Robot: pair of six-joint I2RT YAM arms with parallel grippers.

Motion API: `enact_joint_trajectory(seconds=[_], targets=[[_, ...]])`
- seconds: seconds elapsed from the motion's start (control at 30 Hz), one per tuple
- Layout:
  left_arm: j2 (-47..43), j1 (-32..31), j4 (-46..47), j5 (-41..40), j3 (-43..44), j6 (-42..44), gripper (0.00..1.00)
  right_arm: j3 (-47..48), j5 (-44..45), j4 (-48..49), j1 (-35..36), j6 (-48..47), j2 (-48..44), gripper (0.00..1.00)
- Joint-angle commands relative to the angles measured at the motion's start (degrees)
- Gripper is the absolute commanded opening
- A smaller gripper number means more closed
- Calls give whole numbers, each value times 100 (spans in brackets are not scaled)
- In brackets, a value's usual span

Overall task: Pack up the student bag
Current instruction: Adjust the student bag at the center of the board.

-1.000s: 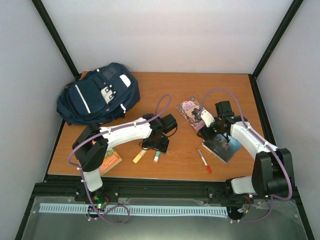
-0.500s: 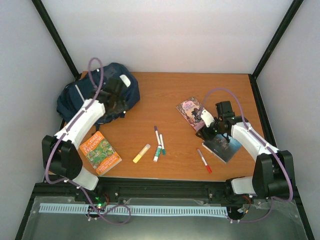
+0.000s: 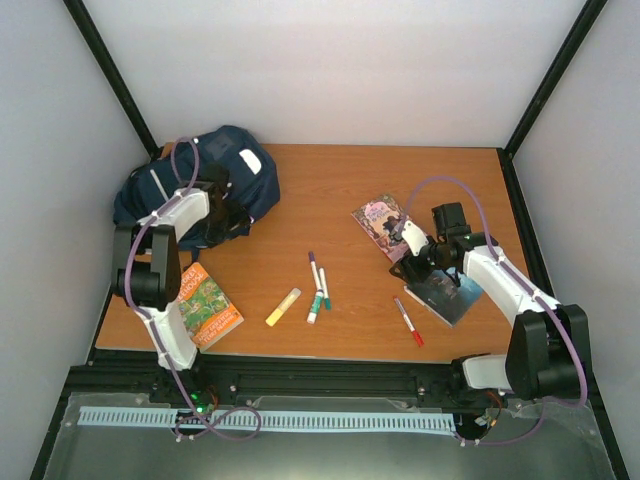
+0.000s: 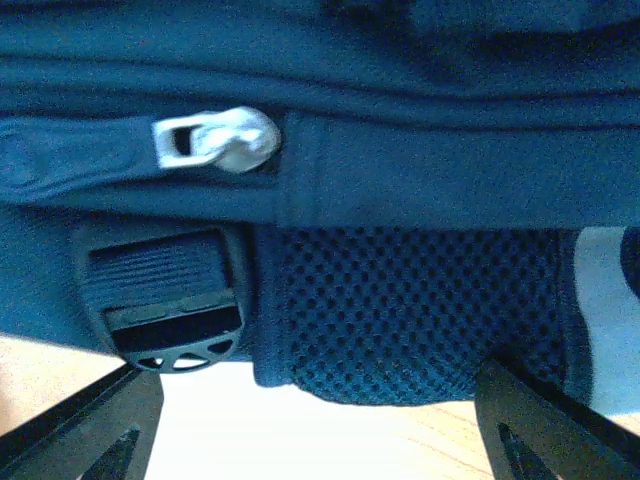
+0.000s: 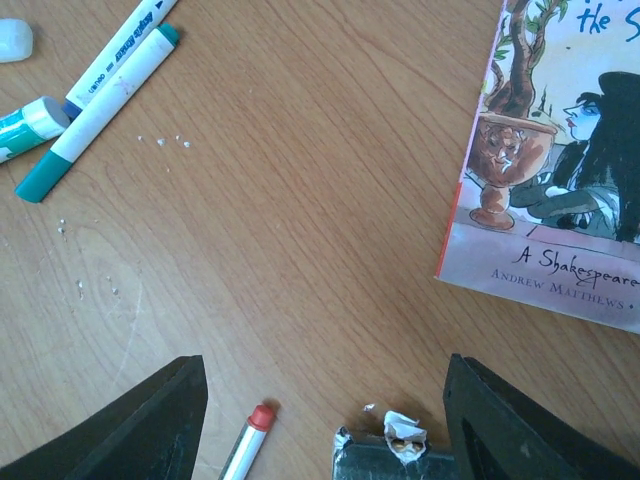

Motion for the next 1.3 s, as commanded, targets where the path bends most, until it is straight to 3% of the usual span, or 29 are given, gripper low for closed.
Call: enact_joint_trajectory(seconds=[0.0, 0.03, 0.13, 0.33, 0.5, 0.57, 0.7, 0.8, 0.97, 1.03, 1.13, 1.2, 1.27], targets=[[475, -7, 474, 630, 444, -45, 82, -65, -105, -38, -24, -61, -20, 66], [602, -18, 504, 762, 500, -124, 79, -72, -108, -44, -24, -68, -12, 66], [868, -84, 796, 1117, 562, -256, 57, -72, -94, -35, -24, -60, -14, 66], [1260, -710, 979, 1173, 1021, -360, 4, -74, -74, -38, -24, -62, 28, 66], [1876, -1448, 899, 1359, 1812, -434, 1, -68, -53, -27, -24, -52, 59, 66], [2107, -1706, 898, 1509, 2179, -459, 8, -73, -38, -23, -24, -44, 62, 66], [2575, -2040, 515, 2114, 3255, -196, 47, -74, -13, -27, -24, -29, 60, 66], [2414, -2165, 181, 2257, 3507, 218, 59, -80, 0, -34, -24, -33, 50, 66], [1196, -2184, 112, 2269, 2654, 928, 68, -82, -10, -6, -24, -35, 77, 66], [480, -2181, -4, 1732, 2226, 1227, 71, -66, -39, -25, -24, -36, 118, 66], [-410, -2029, -28, 621, 1486, 1387, 87, -53, -103, -37, -24, -42, 147, 66], [-940, -1723, 110, 174, 897, 1301, 98, -36, -140, -54, -24, -39, 160, 66], [-1314, -1219, 247, 61, 315, 1040, 100, -28, -168, -70, -24, -40, 168, 66]])
